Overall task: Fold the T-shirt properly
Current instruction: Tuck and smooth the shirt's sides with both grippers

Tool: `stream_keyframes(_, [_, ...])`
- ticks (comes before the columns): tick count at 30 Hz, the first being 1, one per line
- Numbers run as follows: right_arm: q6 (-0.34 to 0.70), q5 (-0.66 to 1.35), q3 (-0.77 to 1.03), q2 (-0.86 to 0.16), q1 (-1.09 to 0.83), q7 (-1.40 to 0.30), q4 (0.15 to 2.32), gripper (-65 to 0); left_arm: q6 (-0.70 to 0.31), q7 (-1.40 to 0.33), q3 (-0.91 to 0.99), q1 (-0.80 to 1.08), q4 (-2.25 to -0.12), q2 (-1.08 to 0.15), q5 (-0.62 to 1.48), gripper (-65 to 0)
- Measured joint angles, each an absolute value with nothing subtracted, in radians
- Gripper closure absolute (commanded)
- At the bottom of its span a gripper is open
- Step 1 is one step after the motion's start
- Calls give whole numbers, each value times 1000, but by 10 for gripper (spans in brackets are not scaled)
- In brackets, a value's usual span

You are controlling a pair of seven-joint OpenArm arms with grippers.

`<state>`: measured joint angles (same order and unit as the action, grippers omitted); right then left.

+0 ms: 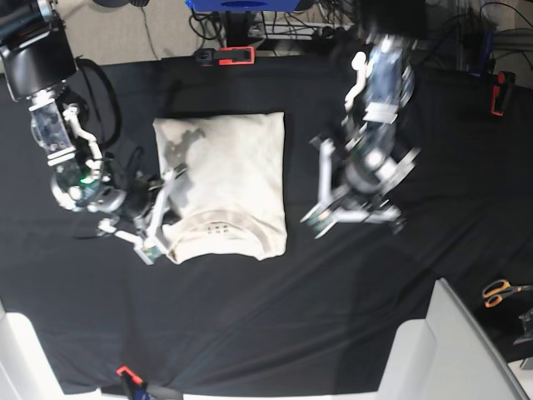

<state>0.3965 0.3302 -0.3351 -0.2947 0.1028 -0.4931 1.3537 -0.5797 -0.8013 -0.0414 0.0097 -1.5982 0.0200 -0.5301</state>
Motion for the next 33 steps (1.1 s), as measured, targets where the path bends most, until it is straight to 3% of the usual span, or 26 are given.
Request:
stream_keyframes(7, [400,322,-276,-333,30,-504,1354,0,-580,-806,-81,-128,-1434,83,-523,0])
stream_keyframes(14, [404,333,-226,-344,-19,-495,1369,0,-579,-698,-78,-235,-1213,92,-531,0])
stream_keyframes(21, [401,331,-183,-351,-48,-494,1419,0,-579,-646,-80,-313,-1126,109,-366,0])
stream_keyframes(33, [400,330,-183,-352,-57,-498,1418,0,-526,-521,-80,-408,-890,105,-358,0])
